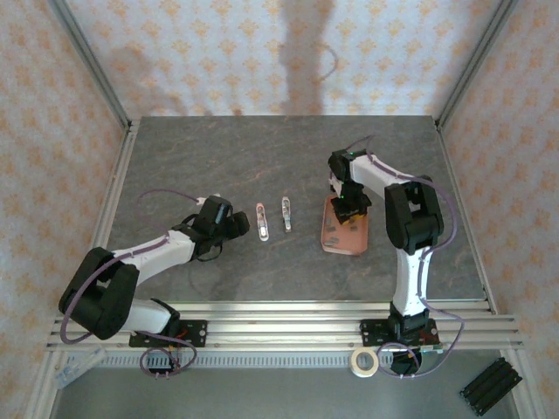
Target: Load the staples into the stapler
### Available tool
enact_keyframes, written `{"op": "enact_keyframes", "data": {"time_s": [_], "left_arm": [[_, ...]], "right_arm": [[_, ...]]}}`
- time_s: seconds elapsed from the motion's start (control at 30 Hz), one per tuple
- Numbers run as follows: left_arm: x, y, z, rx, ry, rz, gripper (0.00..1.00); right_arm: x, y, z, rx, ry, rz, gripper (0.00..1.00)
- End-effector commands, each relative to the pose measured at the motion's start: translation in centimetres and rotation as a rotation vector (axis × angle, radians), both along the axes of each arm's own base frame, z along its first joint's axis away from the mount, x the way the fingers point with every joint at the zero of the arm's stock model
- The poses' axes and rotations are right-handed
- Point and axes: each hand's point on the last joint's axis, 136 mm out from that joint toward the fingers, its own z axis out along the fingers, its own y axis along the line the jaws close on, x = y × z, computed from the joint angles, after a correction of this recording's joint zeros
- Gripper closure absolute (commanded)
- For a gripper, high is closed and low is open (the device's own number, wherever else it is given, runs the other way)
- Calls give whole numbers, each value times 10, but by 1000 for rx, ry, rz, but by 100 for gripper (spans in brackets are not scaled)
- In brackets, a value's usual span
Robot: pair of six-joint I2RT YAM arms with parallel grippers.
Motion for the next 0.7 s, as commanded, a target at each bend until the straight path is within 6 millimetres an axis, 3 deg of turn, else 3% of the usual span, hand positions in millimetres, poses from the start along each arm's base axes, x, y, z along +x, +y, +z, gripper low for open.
{"op": "enact_keyframes", "data": {"time_s": [0.0, 0.33, 0.67], "left_arm": [[9, 3, 12, 2, -38, 29, 19], [10, 3, 12, 6, -41, 28, 19], [9, 5, 15, 5, -45, 31, 19]], "right_arm": [[7, -2, 2, -6, -7, 5, 65], [12, 1, -7, 7, -4, 0, 67], [17, 2, -13, 35, -6, -35, 77]]}}
